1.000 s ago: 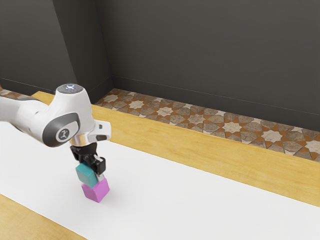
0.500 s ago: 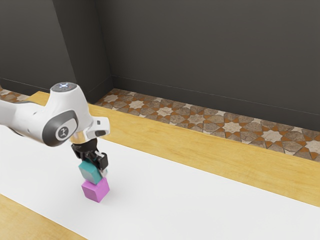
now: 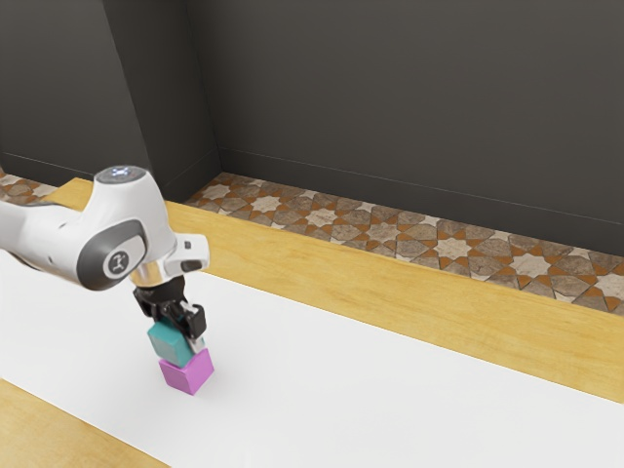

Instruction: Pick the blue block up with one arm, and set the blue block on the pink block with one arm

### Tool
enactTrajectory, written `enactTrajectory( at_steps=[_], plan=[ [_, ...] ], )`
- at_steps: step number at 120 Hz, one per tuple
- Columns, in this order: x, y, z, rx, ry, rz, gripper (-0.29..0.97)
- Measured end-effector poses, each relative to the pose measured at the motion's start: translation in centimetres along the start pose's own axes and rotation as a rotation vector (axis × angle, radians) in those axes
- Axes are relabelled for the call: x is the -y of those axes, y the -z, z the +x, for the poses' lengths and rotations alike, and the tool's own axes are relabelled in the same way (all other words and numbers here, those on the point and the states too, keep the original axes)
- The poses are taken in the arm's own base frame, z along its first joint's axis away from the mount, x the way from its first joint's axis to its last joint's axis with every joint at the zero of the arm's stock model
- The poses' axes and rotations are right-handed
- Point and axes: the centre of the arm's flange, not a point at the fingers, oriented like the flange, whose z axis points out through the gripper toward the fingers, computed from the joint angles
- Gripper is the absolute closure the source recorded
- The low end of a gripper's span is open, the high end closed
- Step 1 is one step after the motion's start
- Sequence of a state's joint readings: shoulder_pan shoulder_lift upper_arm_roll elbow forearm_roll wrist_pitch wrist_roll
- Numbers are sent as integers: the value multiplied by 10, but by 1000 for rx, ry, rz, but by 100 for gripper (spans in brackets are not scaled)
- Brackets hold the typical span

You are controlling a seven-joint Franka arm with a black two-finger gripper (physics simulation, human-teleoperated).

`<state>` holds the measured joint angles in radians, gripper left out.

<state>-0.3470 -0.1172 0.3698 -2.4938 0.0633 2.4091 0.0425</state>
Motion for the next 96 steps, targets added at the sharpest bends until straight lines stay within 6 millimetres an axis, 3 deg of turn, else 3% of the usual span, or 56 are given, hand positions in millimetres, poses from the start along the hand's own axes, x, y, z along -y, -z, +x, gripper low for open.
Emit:
enactTrajectory(
  at_steps=[64, 73, 96],
  plan=[
    [-1, -6, 1, 9, 9, 7, 33],
    [-2, -6, 2, 8, 7, 6, 24],
    [-3, -6, 2, 8, -2, 2, 14]
  ],
)
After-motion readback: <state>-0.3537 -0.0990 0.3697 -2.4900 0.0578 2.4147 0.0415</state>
